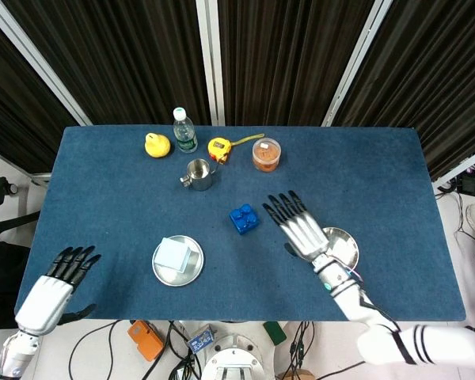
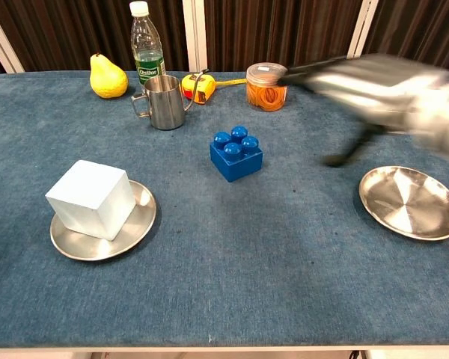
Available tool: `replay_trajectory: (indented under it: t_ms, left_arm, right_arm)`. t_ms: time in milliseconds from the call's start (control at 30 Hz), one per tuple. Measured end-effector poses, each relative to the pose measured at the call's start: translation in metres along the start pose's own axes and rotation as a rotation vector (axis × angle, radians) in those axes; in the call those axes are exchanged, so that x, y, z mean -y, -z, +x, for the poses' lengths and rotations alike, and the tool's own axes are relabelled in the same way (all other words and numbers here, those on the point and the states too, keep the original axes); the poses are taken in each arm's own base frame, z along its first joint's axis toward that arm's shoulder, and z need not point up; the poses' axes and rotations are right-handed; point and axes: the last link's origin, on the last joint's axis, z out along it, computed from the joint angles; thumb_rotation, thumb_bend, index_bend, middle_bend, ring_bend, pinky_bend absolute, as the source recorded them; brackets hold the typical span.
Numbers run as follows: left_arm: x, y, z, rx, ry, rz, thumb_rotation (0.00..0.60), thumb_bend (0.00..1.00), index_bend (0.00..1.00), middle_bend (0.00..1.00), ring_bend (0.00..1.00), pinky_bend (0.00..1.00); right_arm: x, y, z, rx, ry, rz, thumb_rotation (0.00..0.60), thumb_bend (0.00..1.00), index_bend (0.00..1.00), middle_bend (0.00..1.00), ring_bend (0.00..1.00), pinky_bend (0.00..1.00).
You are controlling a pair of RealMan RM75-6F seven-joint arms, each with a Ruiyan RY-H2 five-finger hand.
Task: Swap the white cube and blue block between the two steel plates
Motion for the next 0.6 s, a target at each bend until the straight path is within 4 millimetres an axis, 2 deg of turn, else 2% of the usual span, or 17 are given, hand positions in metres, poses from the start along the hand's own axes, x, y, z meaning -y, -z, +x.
replay_trajectory:
  t_ms: [133, 167, 367, 467, 600]
  left_arm:
    - [-0.019, -0.029, -0.014, 0.074, -0.007, -0.095, 0.600, 0.11, 0.05, 0.00, 0.00, 0.04]
    - [-0.026, -0.039, -0.019, 0.093, -0.007, -0.122, 0.600, 0.11, 0.04, 0.00, 0.00, 0.04]
    - [-0.057, -0.086, -0.036, 0.134, -0.033, -0.176, 0.600, 0.10, 0.01, 0.00, 0.00, 0.04]
    - [-0.072, -0.107, -0.039, 0.111, -0.059, -0.185, 0.600, 0.10, 0.01, 0.00, 0.00, 0.04]
    - [-0.083, -0.127, -0.044, 0.119, -0.075, -0.178, 0.600, 0.12, 0.01, 0.00, 0.00, 0.04]
  right_arm:
    - [-0.046, 0.084, -0.009, -0.069, -0.022, -0.124, 0.600, 0.38, 0.00, 0.00, 0.00, 0.00]
    - [-0.061, 0.117, -0.014, -0.076, -0.055, -0.186, 0.600, 0.38, 0.00, 0.00, 0.00, 0.00]
    - [-0.102, 0.213, -0.033, 0.004, -0.116, -0.301, 0.600, 0.38, 0.00, 0.00, 0.00, 0.00]
    - [-0.110, 0.234, -0.032, 0.020, -0.090, -0.309, 0.600, 0.38, 0.00, 0.00, 0.00, 0.00]
    - [-0.107, 0.237, -0.031, 0.026, -0.085, -0.292, 0.600, 0.38, 0.00, 0.00, 0.00, 0.00]
